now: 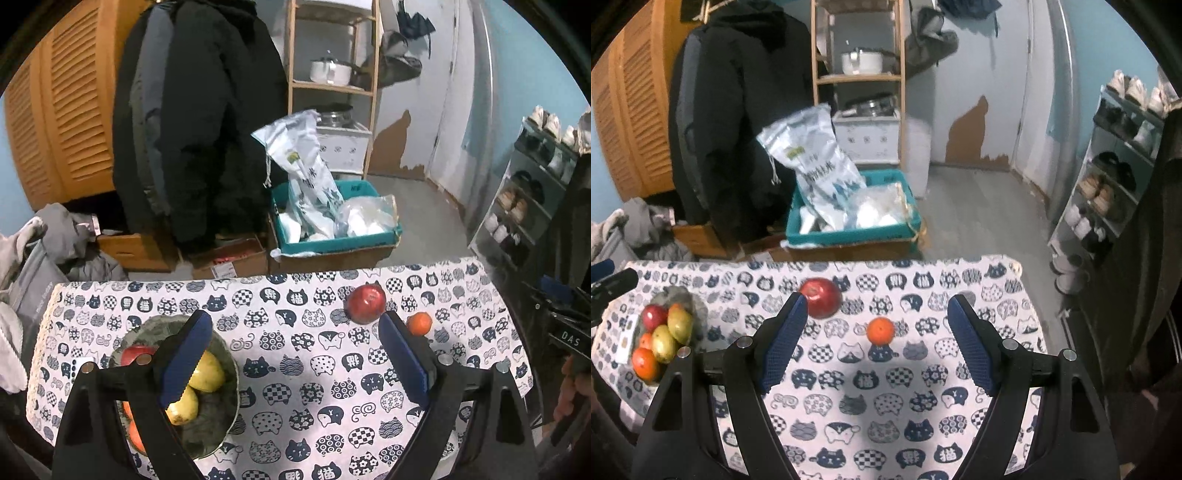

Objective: Organize fruits
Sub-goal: 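Close right tool on the small tangerine while left tool approaches the red apple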

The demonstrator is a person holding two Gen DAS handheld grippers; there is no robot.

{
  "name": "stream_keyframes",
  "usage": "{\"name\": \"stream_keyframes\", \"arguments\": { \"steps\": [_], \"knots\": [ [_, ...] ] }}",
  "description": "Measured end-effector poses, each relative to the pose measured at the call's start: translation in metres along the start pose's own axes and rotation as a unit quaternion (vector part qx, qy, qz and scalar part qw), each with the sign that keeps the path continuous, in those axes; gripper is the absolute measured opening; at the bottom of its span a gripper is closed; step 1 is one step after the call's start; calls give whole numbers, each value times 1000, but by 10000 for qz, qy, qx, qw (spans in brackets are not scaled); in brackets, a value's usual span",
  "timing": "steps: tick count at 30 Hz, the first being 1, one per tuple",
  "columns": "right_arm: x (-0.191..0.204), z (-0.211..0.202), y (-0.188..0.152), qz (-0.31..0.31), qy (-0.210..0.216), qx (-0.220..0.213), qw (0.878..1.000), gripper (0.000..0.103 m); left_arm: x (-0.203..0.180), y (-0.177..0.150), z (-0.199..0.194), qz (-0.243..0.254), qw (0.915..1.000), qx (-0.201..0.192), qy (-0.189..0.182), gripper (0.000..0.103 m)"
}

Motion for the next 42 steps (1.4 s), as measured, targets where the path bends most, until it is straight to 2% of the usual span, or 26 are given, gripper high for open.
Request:
{"name": "stream_keyframes", "arguments": {
  "steps": [8,13,22,29,34,38,40,41,42],
  "knots": [
    [-3,40,-12,-84,2,433,9990,79,-11,-9,41,85,9993,365,86,93],
    [-6,76,-23,-60,35,854,9963,79,-15,-18,71,86,9979,633,102,93],
    [-15,159,-51,280,219,1750,9839,78,-22,-34,130,122,9939,1090,137,93],
    [-21,204,-70,543,262,2214,9733,78,-26,-49,167,141,9891,1463,98,93],
    [-21,224,-78,569,295,2359,9697,70,-27,-53,185,121,9870,1600,84,93],
    [-18,237,-85,506,309,2467,9673,58,-31,-53,198,19,9854,1701,-30,93],
    [-14,238,-84,309,198,2425,9695,51,-36,-51,201,49,9851,1716,-79,93],
    [-13,238,-84,282,187,2421,9697,44,-38,-50,203,60,9851,1717,-109,93],
    [-13,239,-83,312,216,2411,9698,44,-42,-48,204,68,9851,1709,-160,93]
  ]
}}
Point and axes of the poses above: each gripper's, at about its wrist camera, not at the fingertips, and z roughly the way its jaws point, x to its left, y to its top, the point moved 2 cm from there along z, roughly the way its jaws point, and after that the axes turned 3 degrees about -x, right-handed, at the moved point
